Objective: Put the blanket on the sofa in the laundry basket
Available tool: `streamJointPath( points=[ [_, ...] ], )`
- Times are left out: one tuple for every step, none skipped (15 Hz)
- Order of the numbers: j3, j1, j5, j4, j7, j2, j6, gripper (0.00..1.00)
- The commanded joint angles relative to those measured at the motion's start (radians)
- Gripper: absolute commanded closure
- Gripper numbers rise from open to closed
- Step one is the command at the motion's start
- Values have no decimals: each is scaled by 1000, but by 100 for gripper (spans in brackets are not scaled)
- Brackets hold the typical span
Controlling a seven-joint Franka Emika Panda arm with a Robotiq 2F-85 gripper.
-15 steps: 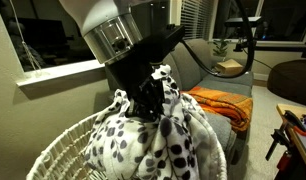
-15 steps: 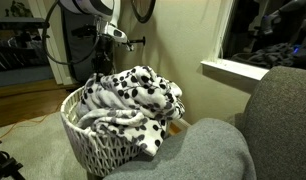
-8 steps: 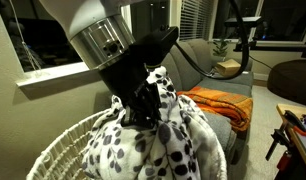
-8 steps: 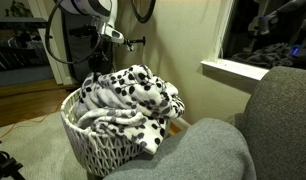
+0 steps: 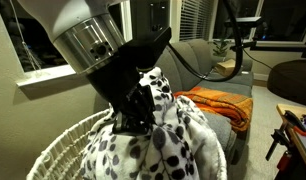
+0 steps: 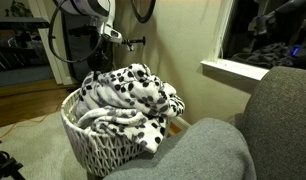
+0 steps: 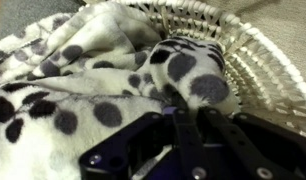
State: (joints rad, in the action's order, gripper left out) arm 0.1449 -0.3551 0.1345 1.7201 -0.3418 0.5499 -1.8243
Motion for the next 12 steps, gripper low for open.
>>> streamJointPath(
  points=[
    [10,-27,13,-55,24,17,77,97],
    [11,-33,16,-64,26,25,81,97],
    [12,-37,20,-71,29,31,86,97],
    [13,-41,22,-78,32,37,91,97],
    [14,-45,22,-87,36,44,97,97],
    [14,-48,23,-93,39,49,102,97],
    [14,-51,24,-99,42,54,107,97],
    [12,-52,24,-102,43,56,111,97],
    [10,-51,23,-105,40,59,113,65],
    [5,-50,23,-105,30,61,111,64],
    [-1,-47,21,-102,17,62,110,58],
    [-7,-44,21,-99,6,62,110,53]
  ],
)
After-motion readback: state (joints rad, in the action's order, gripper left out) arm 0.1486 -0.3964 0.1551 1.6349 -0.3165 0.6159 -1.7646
